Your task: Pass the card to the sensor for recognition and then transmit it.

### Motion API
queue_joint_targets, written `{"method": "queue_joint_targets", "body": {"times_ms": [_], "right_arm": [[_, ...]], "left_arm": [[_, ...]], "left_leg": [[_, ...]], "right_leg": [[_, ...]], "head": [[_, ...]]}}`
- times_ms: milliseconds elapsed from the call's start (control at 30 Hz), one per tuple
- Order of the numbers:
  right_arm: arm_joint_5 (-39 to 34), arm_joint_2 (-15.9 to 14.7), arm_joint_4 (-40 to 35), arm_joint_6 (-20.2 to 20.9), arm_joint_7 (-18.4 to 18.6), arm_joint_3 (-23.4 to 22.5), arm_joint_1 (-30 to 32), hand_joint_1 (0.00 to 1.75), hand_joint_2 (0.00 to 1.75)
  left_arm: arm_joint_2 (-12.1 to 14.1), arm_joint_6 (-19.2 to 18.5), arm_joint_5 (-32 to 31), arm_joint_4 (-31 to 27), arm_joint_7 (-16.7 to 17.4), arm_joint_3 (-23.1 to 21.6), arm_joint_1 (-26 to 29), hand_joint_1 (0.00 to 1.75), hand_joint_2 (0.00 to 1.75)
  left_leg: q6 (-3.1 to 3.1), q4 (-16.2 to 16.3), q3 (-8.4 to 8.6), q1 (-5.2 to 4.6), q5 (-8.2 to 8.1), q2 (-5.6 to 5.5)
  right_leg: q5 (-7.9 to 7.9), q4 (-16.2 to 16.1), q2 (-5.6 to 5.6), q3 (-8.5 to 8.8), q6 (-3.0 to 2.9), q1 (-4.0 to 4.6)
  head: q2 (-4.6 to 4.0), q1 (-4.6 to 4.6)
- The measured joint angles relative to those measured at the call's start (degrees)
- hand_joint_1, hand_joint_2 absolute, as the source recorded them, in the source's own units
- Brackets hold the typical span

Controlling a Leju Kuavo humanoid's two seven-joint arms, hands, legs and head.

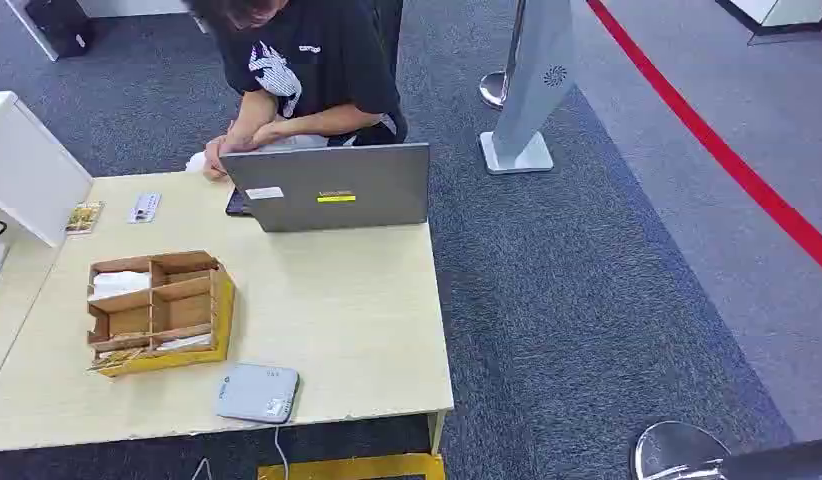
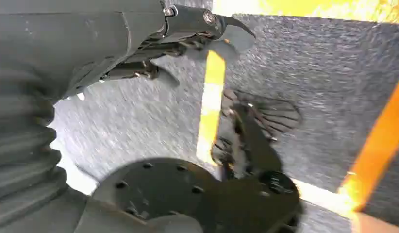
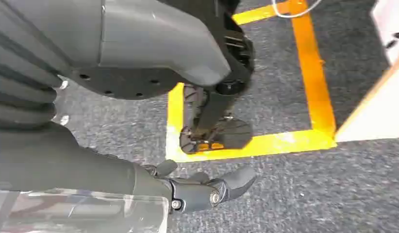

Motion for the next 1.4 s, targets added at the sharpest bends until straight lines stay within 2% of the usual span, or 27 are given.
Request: {"method": "queue_joint_targets", "body": {"times_ms": [300, 467, 667, 967, 1000, 1067, 1100, 1133, 1200, 1233, 1300, 1400], "right_arm": [[1.8, 2.1, 3.6, 2.5, -5.9, -10.3, -3.1, 0.00, 1.75], [2.1, 3.2, 4.5, 3.0, -8.9, -15.8, -4.3, 0.00, 1.75], [-0.4, 4.2, 4.8, 6.3, -11.9, -21.3, -5.1, 0.00, 1.75], [-0.8, 4.6, 5.0, 6.8, -12.3, -23.8, -5.4, 0.00, 1.75], [-0.8, 4.6, 5.0, 6.8, -12.3, -23.9, -5.4, 0.00, 0.00], [-0.9, 4.7, 5.0, 6.9, -12.4, -24.0, -5.4, 0.00, 0.00], [-1.0, 4.7, 5.0, 7.1, -13.0, -24.1, -5.4, 0.00, 1.75], [-1.2, 4.8, 5.0, 7.5, -13.7, -24.3, -5.4, 0.00, 1.75], [-0.9, 4.9, 5.0, 8.0, -16.4, -25.0, -5.6, 0.00, 1.75], [-0.6, 5.0, 5.0, 8.5, -17.8, -25.2, -5.8, 0.00, 1.75], [0.1, 5.3, 4.8, 9.2, -21.3, -25.8, -6.5, 0.00, 1.75], [-1.9, 5.8, 3.9, 12.5, -24.1, -27.7, -8.3, 0.00, 1.75]], "left_arm": [[-1.4, -3.1, 7.4, 3.2, -5.1, 10.5, -2.4, 0.00, 1.75], [-1.9, -2.9, 9.7, 3.6, -10.6, 16.3, -3.7, 0.00, 1.75], [-2.4, -4.0, 13.5, 3.6, -16.1, 23.6, -4.8, 0.00, 1.75], [-2.5, -4.3, 14.1, 3.6, -16.8, 26.8, -5.0, 0.00, 1.75], [-2.5, -4.3, 14.1, 3.6, -16.8, 26.9, -5.0, 0.00, 1.75], [-2.5, -4.2, 14.1, 3.6, -17.0, 26.9, -5.0, 0.00, 1.75], [-2.5, -3.2, 14.0, 3.6, -18.2, 27.1, -5.0, 0.00, 1.75], [-2.5, -2.1, 14.1, 3.6, -19.5, 27.5, -5.1, 0.00, 1.75], [-2.9, -2.8, 16.3, 3.5, -20.0, 29.2, -5.3, 0.00, 1.75], [-3.1, -4.6, 16.9, 3.1, -20.0, 30.3, -5.2, 0.00, 1.75], [-4.4, -10.8, 16.7, 0.7, -19.7, 33.2, -4.8, 0.00, 1.75], [-9.2, -18.7, 11.3, -11.6, -15.7, 38.1, -2.6, 0.00, 1.75]], "left_leg": [[0.00, 0.0, -0.01, 0.00, 0.00, 0.00], [0.00, 0.0, 0.00, 0.00, 0.00, 0.00], [0.00, 0.0, 0.00, 0.00, 0.00, 0.00], [0.00, 0.0, -0.01, -0.01, 0.00, 0.00], [0.00, 0.0, -0.01, -0.01, 0.00, 0.00], [0.00, 0.0, 0.00, -0.01, 0.00, 0.00], [0.00, 0.0, 0.00, -0.01, 0.00, 0.00], [0.00, 0.0, 0.00, 0.00, 0.00, 0.00], [0.00, 0.0, 0.00, 0.00, 0.01, 0.00], [0.00, 0.0, 0.00, 0.01, 0.01, 0.00], [0.00, 0.0, -0.01, 0.00, 0.02, 0.01], [0.00, 0.0, 0.02, -0.02, 0.03, 0.04]], "right_leg": [[0.00, 0.0, 0.00, 0.00, 0.00, 0.00], [0.00, 0.0, 0.00, 0.00, 0.00, 0.00], [0.00, 0.0, 0.00, 0.00, 0.00, 0.00], [0.00, 0.0, 0.00, -0.01, 0.00, 0.00], [0.00, 0.0, 0.00, -0.01, 0.00, 0.00], [0.00, 0.0, 0.00, -0.01, 0.00, 0.00], [0.00, 0.0, 0.00, 0.00, 0.00, 0.00], [0.00, 0.0, 0.00, 0.00, 0.00, 0.00], [0.00, 0.0, 0.01, 0.00, 0.00, 0.00], [0.00, 0.0, 0.01, -0.01, -0.01, 0.00], [0.01, 0.0, 0.01, 0.00, -0.01, 0.00], [0.03, 0.0, 0.06, -0.01, -0.01, -0.01]], "head": [[0.00, 0.00], [0.00, 0.00], [0.00, 0.00], [0.00, 0.00], [0.00, 0.00], [0.00, 0.00], [0.00, 0.00], [0.00, 0.00], [0.00, -0.02], [0.00, 0.00], [0.00, -0.02], [0.00, -0.02]]}}
